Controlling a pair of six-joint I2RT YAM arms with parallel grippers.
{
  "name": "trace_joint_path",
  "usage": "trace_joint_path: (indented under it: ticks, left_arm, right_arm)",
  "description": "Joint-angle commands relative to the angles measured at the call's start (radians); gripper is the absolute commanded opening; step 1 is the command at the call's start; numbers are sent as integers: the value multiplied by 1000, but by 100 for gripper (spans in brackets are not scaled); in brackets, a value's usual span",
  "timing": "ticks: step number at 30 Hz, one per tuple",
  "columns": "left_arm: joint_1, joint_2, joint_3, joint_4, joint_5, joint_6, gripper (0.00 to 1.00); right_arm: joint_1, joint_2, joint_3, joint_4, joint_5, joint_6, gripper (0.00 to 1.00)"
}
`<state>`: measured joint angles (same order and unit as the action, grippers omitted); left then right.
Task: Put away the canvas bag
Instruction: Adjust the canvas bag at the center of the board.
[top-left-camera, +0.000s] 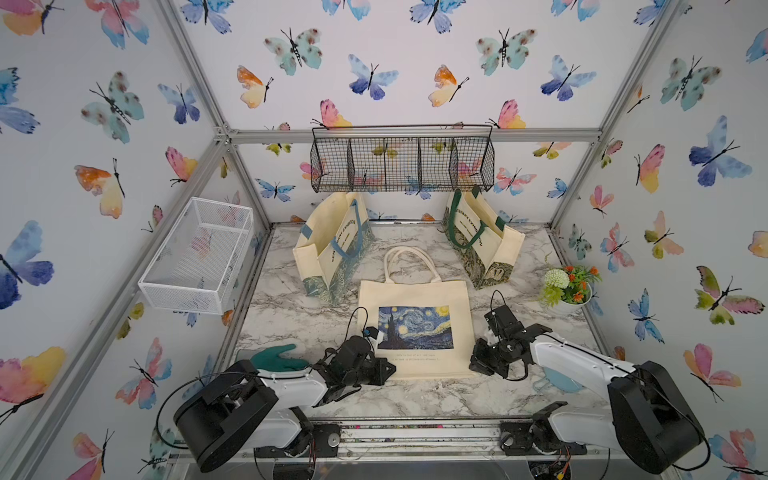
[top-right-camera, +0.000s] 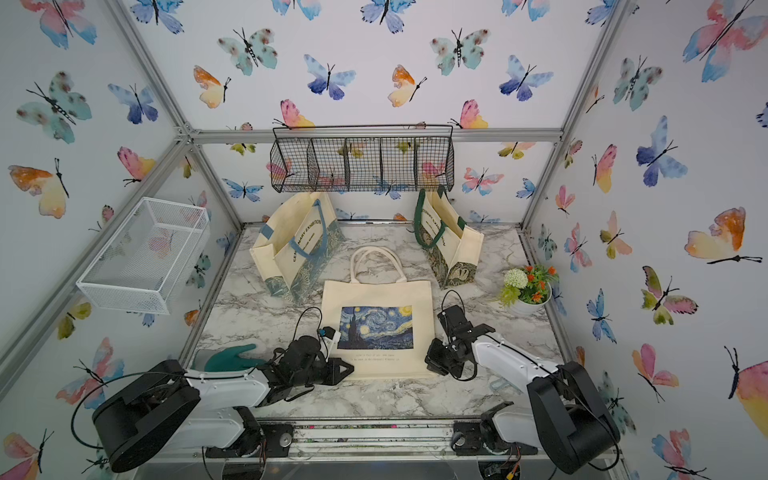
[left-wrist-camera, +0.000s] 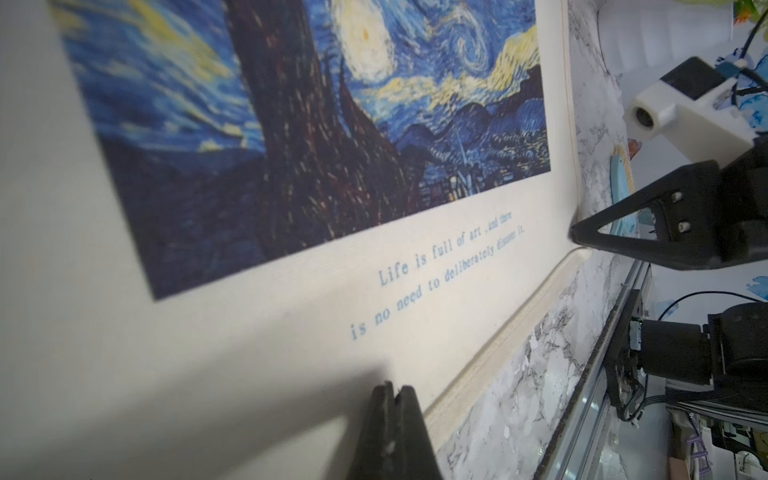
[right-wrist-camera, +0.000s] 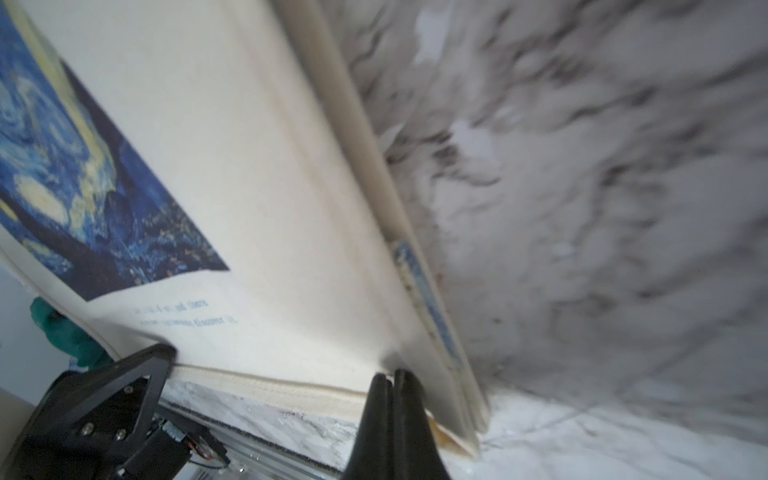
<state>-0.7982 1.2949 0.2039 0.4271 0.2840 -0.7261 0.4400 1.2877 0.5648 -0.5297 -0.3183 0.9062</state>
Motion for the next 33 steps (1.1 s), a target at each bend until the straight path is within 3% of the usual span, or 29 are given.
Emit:
trace_joint_path:
  ticks: [1,5,10,12,14,18,24,33]
  left_arm:
    - [2,21,-44,-201,-68,14,0]
    - [1,30,-38,-204,-64,20,0]
    - [2,26,-37,-206,-62,21,0]
    - [2,23,-39,-205,-64,21,0]
    - [2,21,-39,-207,-65,20,0]
    - [2,27,-34,-207,-66,22,0]
    - [7,33,-14,-225,-65,33,0]
    - [10,44,-9,-224,-60,42,0]
  right_arm:
    - [-31,29,40,-115,156,-3,1]
    - [-30,64,147,-45,44,-39,1]
    - [-30,50,150,259,-245,-46,1]
    - [-30,35,124,371,-299,2,2]
    - [-30,49,116,402,-285,20,2]
    - [-32,163,120,400,-222,-69,1]
    - [-49,338,129,311,-152,-131,1]
    - [-63,221,227,118,72,-163,1]
